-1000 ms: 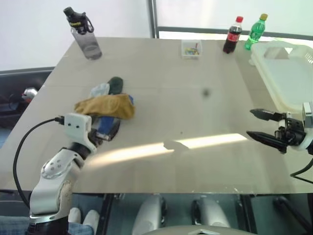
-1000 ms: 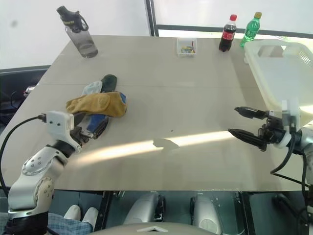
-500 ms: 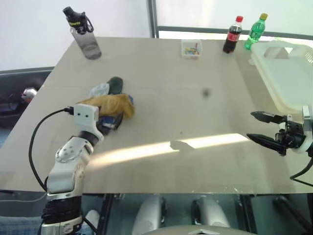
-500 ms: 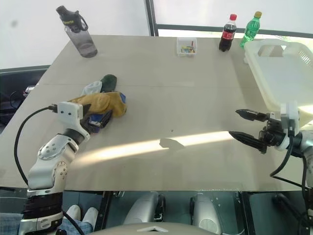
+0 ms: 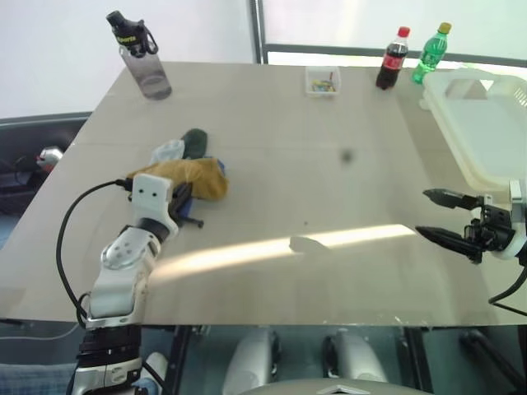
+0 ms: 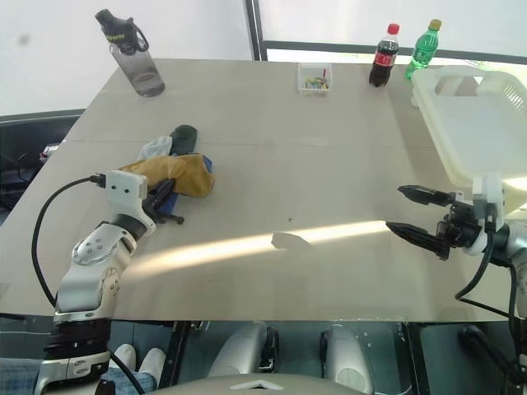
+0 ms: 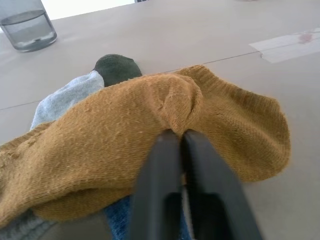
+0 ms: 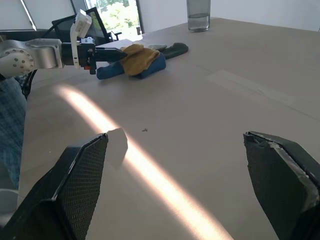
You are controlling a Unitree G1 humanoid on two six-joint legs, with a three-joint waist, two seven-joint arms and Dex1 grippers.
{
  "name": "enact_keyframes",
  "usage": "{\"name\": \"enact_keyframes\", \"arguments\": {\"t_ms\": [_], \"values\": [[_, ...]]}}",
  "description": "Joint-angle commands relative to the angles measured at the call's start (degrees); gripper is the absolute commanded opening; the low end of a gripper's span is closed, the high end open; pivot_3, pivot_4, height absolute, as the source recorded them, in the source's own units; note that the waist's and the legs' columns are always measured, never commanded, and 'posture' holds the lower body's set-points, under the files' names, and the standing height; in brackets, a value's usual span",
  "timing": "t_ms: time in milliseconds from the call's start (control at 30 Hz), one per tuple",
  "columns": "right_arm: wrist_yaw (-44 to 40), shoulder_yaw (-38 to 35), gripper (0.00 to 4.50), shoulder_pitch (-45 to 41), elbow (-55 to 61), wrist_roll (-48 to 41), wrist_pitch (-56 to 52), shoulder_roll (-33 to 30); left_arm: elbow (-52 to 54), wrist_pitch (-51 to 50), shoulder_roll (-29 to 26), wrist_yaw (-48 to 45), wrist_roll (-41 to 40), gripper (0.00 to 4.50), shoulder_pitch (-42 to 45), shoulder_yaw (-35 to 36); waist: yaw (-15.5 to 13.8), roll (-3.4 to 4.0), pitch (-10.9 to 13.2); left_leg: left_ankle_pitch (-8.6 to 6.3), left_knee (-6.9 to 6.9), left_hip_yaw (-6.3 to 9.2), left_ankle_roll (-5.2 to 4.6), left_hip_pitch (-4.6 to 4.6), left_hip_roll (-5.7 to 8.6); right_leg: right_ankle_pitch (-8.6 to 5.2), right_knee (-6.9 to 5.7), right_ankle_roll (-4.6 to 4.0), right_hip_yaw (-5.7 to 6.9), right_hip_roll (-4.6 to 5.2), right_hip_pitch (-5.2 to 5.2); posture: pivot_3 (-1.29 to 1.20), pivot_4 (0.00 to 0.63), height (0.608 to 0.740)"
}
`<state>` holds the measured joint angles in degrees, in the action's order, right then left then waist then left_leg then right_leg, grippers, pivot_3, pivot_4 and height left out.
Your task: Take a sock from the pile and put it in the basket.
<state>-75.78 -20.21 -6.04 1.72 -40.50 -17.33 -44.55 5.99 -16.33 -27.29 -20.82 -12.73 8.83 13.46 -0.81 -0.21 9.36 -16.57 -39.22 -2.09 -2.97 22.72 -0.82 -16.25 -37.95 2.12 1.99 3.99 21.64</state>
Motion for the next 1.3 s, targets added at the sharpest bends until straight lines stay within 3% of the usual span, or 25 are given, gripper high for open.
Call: {"name": "enact_keyframes", "arguments": {"t_ms": [33,333,700,967,1300], "values": [[0.04,-1.18,4.5,-0.45,0.59,-0.03,0.91,-0.61,1.43,2.12,-0.23,0.35,0.59,0.1,0.33,0.76,-0.02,0.0,0.0,0.0,0.0,0.0,0.0,0.0,0.0,0.0,0.0,0.0,0.0,0.0,0.0,0.0,0.15,0.74],[-0.04,-0.97,4.5,-0.75,0.16,0.25,1.08,-0.54,9.31,-1.44,1.15,-1.28,-3.77,0.1,1.44,-0.58,-0.02,0.0,0.0,0.0,0.0,0.0,0.0,0.01,0.0,0.0,0.01,0.0,0.0,0.02,-0.01,0.0,0.15,0.74],[0.19,-0.79,4.5,-1.33,-0.16,0.94,1.43,-0.15,5.38,-5.27,4.4,-2.22,-2.5,0.1,5.93,-8.84,-0.18,-0.01,0.0,0.01,-0.03,0.0,0.0,0.0,0.03,0.0,-0.02,0.01,0.02,-0.04,-0.02,0.0,0.15,0.74],[0.62,-1.29,4.5,-1.35,-0.2,1.34,1.75,-0.34,-0.45,-15.93,13.62,0.35,-2.22,0.1,14.53,-17.23,-0.15,-0.02,0.01,0.01,-0.1,0.02,-0.01,0.04,0.11,0.01,-0.05,0.03,0.02,-0.07,-0.02,0.0,0.15,0.74],[2.14,-3.0,4.5,0.76,1.65,0.81,1.88,-0.68,-5.41,-18.43,24.98,1.72,-0.77,0.1,17.93,-23.95,-0.01,-0.03,0.01,0.02,-0.14,0.02,-0.01,0.04,0.15,0.0,-0.07,0.05,-0.03,-0.1,-0.01,0.0,0.15,0.74]]}}
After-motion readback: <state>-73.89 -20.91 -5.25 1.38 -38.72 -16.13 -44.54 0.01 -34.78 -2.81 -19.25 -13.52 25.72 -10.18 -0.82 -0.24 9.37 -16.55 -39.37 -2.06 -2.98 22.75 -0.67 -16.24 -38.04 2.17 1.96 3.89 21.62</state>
